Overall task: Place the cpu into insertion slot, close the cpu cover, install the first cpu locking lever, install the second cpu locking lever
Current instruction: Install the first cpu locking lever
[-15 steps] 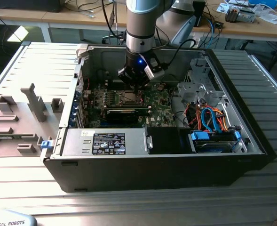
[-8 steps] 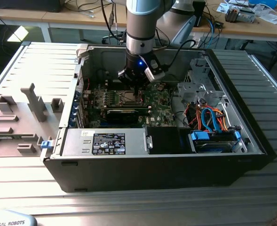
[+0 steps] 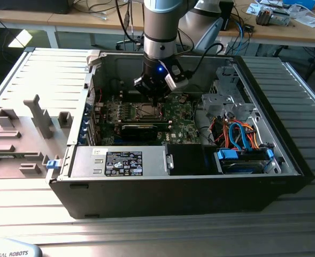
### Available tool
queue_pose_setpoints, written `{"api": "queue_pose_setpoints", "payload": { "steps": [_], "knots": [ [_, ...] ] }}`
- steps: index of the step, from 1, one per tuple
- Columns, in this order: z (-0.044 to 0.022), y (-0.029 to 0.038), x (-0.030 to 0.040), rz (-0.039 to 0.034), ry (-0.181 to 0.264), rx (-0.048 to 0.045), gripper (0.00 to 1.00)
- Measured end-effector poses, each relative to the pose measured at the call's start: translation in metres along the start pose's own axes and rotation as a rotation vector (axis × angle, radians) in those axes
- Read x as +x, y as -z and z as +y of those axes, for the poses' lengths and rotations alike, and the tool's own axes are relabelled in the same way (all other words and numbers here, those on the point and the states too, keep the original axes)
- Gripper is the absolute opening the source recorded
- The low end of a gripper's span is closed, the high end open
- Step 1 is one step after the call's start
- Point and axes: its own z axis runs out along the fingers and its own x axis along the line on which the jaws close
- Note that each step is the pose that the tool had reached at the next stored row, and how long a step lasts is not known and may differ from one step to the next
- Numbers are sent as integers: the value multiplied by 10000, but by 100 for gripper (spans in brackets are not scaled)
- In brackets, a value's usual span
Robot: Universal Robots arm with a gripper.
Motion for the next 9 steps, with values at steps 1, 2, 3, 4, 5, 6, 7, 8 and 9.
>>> {"api": "queue_pose_setpoints", "payload": {
  "steps": [1,2,3,4,5,6,7,8,9],
  "knots": [
    [0,11,0,1,0,13,11],
    [0,27,-1,2,0,31,11],
    [1,41,-1,3,0,52,11],
    [2,52,-1,5,-1,77,11],
    [2,55,-2,5,0,92,11],
    [1,59,-2,8,0,109,11],
    [1,62,-2,10,0,126,11],
    [1,65,-2,12,0,141,11],
    [0,67,-2,14,1,157,11]
  ]
}}
